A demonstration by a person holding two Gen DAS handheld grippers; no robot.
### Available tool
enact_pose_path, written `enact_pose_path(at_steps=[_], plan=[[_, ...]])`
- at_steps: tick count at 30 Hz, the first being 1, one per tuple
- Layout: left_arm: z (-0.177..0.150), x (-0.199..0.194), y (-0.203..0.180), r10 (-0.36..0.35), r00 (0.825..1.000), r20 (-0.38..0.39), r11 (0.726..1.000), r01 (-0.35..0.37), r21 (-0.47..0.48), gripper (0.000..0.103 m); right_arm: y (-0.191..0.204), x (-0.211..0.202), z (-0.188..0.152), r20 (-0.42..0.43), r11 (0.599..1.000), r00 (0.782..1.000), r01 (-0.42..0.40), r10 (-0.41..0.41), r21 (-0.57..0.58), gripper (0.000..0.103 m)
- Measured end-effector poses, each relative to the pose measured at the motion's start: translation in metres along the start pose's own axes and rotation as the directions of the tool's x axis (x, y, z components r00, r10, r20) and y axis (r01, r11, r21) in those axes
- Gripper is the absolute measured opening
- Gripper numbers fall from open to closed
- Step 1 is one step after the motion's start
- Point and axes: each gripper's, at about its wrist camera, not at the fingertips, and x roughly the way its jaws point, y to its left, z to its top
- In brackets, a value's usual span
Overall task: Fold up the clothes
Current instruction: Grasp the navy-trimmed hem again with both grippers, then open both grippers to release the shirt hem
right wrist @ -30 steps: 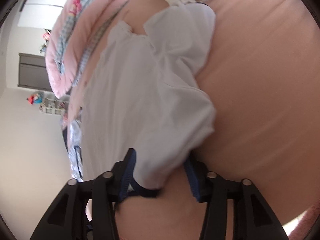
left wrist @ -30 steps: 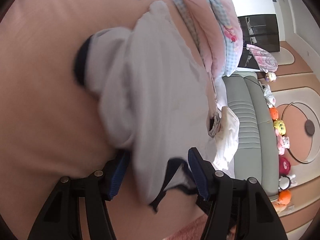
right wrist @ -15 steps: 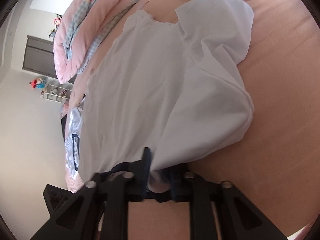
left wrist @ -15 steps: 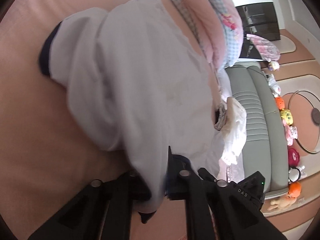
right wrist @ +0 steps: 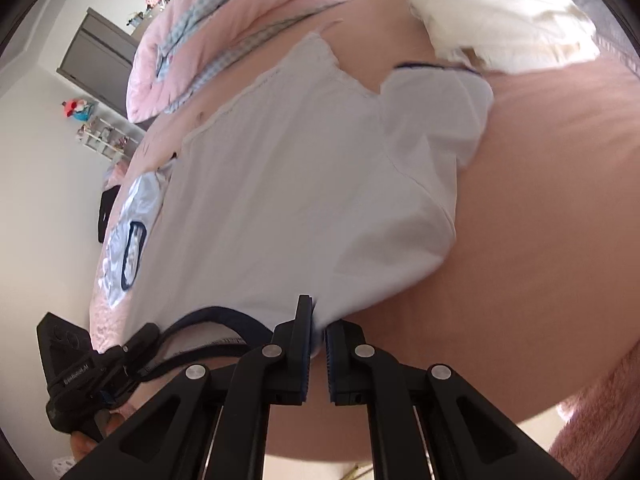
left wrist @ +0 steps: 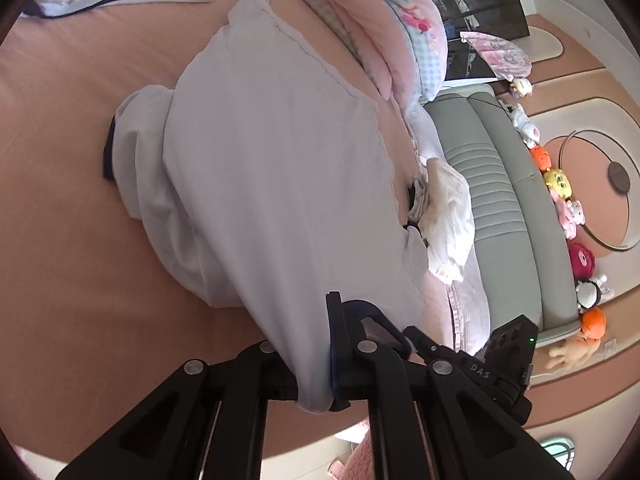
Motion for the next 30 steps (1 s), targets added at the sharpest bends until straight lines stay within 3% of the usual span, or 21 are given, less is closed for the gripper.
enact_pose_path(at_steps=[4, 8, 11, 12, 14, 15, 19, 21, 23, 24, 25, 27, 30], plan=[[-0.014, -0.003, 0.010, -0.006, 1.000, -0.019, 1.000, 0.006, -0.014, 0.006, -0.018, -0.003, -0.029, -0.058, 0.999, 0.998, 0.020, -0.018, 0.030, 0.004], [-0.026, 0.011, 0.018, 0.046, 0.996, -0.073, 0.999, -0.047, -0.013, 0.007, -0.019, -0.005, -0.039, -0.088, 0.999, 0.996, 0.031, -0.033, -0.021, 0.004], [-0.033, 0.011, 0.039, -0.043, 0.998, -0.040, 0.991, 0.037, -0.125, 0.008, -0.022, -0.011, -0.036, -0.074, 1.000, 0.997, 0.020, -0.020, 0.010, 0.006], [-0.032, 0.010, 0.042, -0.059, 0.998, -0.032, 0.989, 0.054, -0.138, 0.008, -0.027, -0.012, -0.034, -0.056, 0.999, 0.998, 0.003, -0.001, 0.045, 0.008], [-0.029, 0.008, 0.042, -0.063, 0.998, -0.018, 0.989, 0.060, -0.133, 0.009, -0.036, -0.011, -0.030, -0.025, 0.993, 0.999, -0.037, 0.040, 0.115, 0.034], [-0.028, 0.007, 0.039, -0.056, 0.998, -0.003, 0.991, 0.055, -0.120, 0.010, -0.039, -0.007, -0.028, -0.026, 0.986, 0.997, -0.065, 0.070, 0.153, 0.040], [-0.029, 0.013, 0.036, -0.045, 0.999, 0.009, 0.993, 0.045, -0.111, 0.012, -0.047, 0.012, -0.018, -0.030, 0.958, 0.989, -0.134, 0.146, 0.252, 0.040], [-0.030, 0.013, 0.037, -0.046, 0.999, 0.019, 0.993, 0.048, -0.109, 0.012, -0.040, 0.021, -0.012, -0.051, 0.973, 0.992, -0.105, 0.118, 0.205, 0.039], [-0.029, 0.011, 0.036, -0.044, 0.999, 0.030, 0.995, 0.047, -0.090, 0.012, -0.022, 0.023, -0.009, -0.072, 0.997, 0.997, -0.017, 0.023, 0.075, 0.022], [-0.029, 0.010, 0.032, -0.029, 0.999, 0.035, 0.997, 0.031, -0.065, 0.012, -0.012, 0.023, -0.008, -0.079, 0.999, 0.996, 0.035, -0.035, 0.000, 0.018], [-0.029, 0.009, 0.029, -0.013, 0.999, 0.041, 0.999, 0.015, -0.041, 0.012, -0.002, 0.024, -0.010, -0.072, 0.992, 0.992, 0.093, -0.099, -0.082, 0.007], [-0.030, 0.008, 0.024, 0.010, 0.999, 0.041, 1.000, -0.010, -0.006, 0.011, 0.016, 0.023, -0.023, -0.021, 0.949, 0.976, 0.207, -0.218, -0.237, 0.006], [-0.033, 0.008, 0.028, 0.001, 1.000, 0.028, 1.000, 0.000, -0.022, 0.011, 0.022, 0.020, -0.035, -0.008, 0.935, 0.972, 0.224, -0.235, -0.276, 0.007]])
